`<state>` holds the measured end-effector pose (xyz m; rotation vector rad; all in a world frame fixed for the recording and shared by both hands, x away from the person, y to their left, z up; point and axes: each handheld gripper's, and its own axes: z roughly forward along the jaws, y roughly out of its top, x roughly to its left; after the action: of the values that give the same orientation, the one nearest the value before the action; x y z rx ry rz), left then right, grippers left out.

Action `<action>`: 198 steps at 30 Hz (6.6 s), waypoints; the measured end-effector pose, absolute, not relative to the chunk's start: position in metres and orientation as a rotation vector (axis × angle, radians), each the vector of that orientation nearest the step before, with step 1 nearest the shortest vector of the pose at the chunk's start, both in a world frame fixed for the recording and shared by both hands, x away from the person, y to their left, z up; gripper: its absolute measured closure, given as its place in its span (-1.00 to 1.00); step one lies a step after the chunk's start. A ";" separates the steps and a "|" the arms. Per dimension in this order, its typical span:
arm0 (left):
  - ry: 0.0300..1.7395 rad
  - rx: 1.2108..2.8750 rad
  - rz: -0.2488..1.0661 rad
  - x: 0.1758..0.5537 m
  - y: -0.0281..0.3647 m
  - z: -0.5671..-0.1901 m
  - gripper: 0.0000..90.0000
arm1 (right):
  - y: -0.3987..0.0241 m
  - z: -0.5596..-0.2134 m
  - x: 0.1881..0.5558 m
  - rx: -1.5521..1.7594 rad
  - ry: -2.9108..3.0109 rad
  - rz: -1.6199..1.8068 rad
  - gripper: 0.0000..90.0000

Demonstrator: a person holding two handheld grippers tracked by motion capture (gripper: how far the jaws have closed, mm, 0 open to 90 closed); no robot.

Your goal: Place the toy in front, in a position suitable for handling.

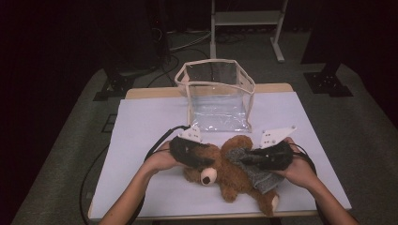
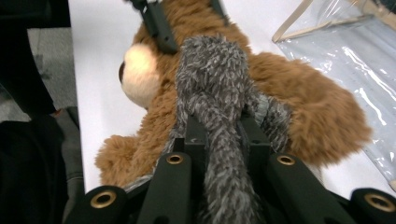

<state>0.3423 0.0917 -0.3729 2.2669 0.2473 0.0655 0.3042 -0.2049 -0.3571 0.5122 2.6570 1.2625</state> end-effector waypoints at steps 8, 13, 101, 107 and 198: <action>0.198 2.252 0.142 0.312 0.104 -0.376 0.07 | -0.242 -0.332 0.303 0.574 2.587 1.259 0.69; 0.159 2.243 0.156 0.296 0.107 -0.377 0.06 | -0.254 -0.326 0.313 0.624 2.588 1.254 0.69; 0.173 2.162 0.183 0.306 0.121 -0.387 -0.01 | -0.123 -0.330 0.321 0.244 2.804 1.153 0.70; 0.174 2.167 0.180 0.303 0.125 -0.389 -0.02 | -0.105 -0.336 0.324 0.221 2.838 1.155 0.70; 0.190 2.343 0.073 0.317 0.077 -0.386 -0.78 | -0.217 -0.367 0.301 0.506 2.727 1.298 0.70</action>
<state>0.3168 0.0774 -0.3857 2.3429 0.1902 0.0734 0.3008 -0.2171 -0.3671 0.5061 2.7267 1.2985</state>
